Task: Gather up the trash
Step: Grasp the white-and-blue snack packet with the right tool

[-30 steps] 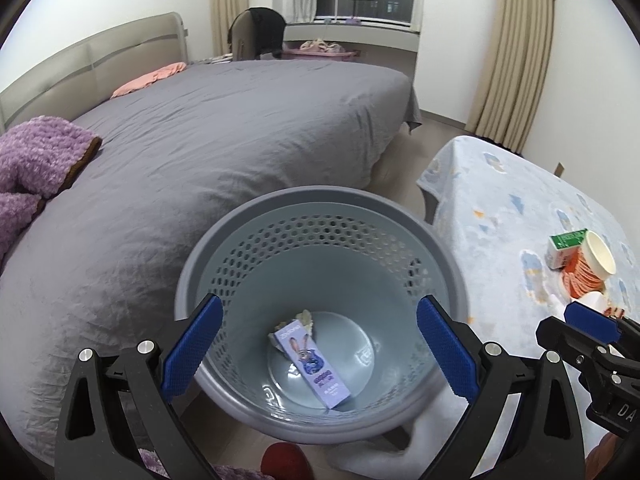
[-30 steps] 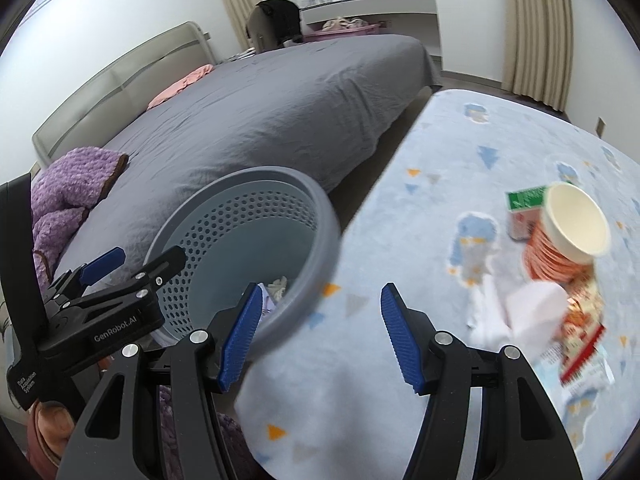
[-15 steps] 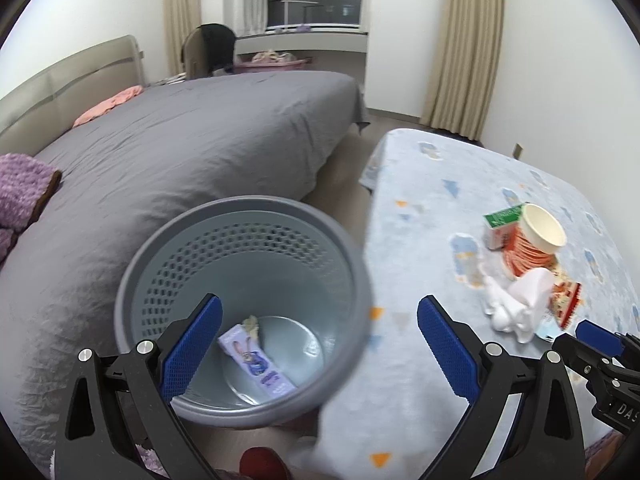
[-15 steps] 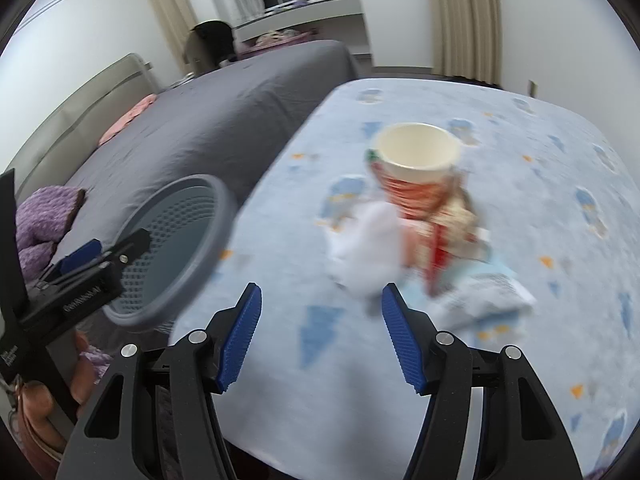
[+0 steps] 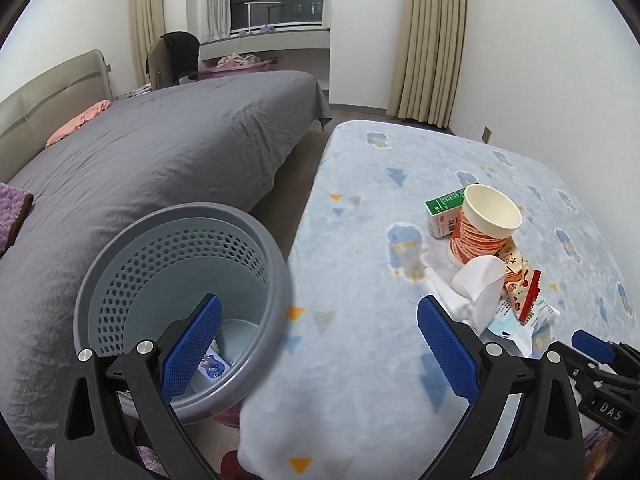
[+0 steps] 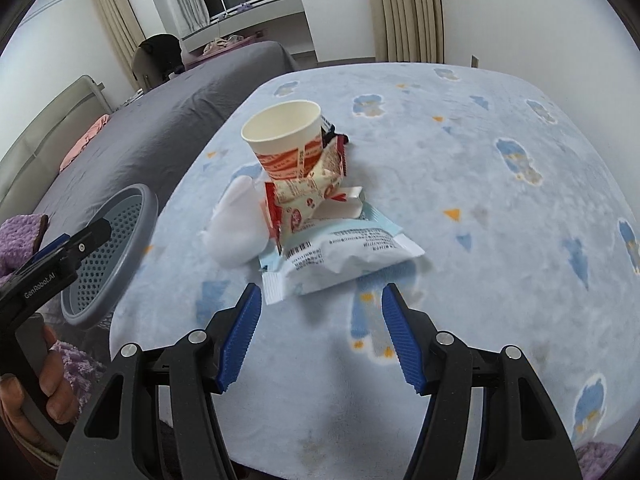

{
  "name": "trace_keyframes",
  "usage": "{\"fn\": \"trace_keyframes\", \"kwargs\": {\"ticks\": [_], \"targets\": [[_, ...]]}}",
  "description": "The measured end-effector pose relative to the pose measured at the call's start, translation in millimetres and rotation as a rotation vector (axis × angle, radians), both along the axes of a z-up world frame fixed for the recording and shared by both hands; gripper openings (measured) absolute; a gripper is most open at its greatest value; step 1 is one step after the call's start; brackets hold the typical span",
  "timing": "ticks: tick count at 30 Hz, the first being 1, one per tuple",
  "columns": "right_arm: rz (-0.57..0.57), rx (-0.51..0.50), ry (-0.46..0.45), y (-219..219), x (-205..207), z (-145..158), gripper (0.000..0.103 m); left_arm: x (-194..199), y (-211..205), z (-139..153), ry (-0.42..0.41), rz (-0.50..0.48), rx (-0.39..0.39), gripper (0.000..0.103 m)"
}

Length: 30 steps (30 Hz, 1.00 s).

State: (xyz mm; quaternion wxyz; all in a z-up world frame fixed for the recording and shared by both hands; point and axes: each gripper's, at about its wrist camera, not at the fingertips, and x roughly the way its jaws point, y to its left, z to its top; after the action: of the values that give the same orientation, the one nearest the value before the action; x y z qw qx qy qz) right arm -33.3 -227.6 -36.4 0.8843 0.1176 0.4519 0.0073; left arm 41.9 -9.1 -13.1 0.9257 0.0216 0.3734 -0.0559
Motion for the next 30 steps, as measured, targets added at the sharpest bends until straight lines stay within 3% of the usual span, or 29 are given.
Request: {"fn": "trace_keyframes", "kwargs": {"ticks": [16,30], "targets": [[0.021,0.009,0.042,23.6,21.5,-23.1,0.060,0.9,-11.1,-5.8,0.003,-0.012,0.039,0.096],[-0.060,-0.009,0.044,3.3,15.4,-26.2,0.060,-1.8,-14.5,-8.2,-0.002,-0.020,0.043,0.096]]}}
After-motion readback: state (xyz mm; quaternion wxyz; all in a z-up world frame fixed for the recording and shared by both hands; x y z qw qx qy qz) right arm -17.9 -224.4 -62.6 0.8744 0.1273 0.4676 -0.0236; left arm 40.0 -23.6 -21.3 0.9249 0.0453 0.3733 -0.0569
